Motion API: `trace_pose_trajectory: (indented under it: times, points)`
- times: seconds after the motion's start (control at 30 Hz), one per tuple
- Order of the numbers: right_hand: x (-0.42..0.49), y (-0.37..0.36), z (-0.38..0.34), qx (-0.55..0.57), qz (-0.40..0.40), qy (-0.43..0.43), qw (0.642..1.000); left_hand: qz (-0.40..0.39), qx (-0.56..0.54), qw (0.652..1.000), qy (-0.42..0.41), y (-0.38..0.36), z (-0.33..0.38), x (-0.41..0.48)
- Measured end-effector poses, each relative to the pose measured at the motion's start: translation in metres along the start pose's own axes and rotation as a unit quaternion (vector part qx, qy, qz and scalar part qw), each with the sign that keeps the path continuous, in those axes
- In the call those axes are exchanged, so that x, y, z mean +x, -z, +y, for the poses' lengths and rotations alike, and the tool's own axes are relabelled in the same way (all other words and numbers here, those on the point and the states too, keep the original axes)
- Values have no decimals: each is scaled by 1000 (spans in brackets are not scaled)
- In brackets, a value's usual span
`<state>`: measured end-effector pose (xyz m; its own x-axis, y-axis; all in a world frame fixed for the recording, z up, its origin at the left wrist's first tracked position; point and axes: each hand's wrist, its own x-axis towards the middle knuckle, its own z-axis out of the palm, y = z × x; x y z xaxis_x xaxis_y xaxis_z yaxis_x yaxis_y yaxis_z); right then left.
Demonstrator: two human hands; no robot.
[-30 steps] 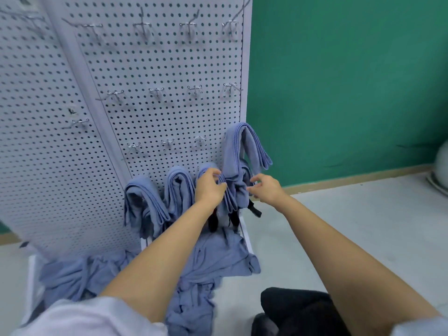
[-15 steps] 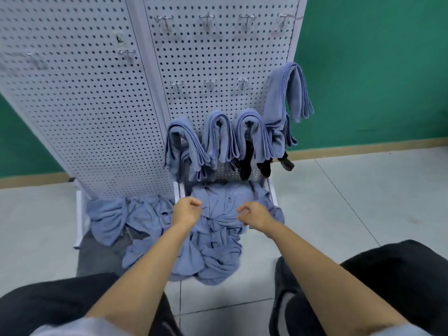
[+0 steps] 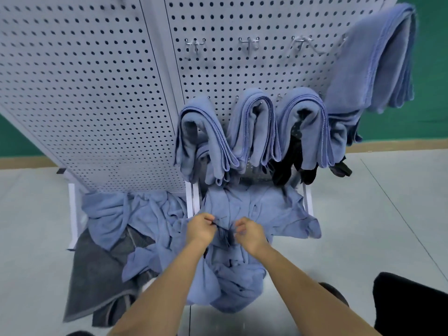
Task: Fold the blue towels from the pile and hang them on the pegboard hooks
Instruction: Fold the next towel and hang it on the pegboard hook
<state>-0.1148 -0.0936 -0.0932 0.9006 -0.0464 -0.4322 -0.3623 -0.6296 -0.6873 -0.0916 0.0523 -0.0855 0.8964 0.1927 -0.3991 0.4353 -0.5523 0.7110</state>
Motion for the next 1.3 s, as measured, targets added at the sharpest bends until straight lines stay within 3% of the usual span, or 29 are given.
trace_pose_trajectory:
  times: [0.23,0.43,0.83,1.03,1.17,1.3]
  points:
    - [60,-15,-14,16,16,-5,1000,-29,74,995,-61,-18,-4,51]
    - [71,-19,-14,-3,25,-10,1000,6,101,990,-98,-23,-13,56]
    - [-29,41,-45,22,10,89,996,-84,137,968,-194,52,45,-25]
    - [-98,117,-105,53,54,171,982,-88,33,976,-194,106,126,-102]
    - [-146,172,-153,87,95,248,960,-75,-64,966,-238,138,181,-147]
    - [-183,204,-170,117,41,294,948,-58,-145,951,-266,159,215,-182]
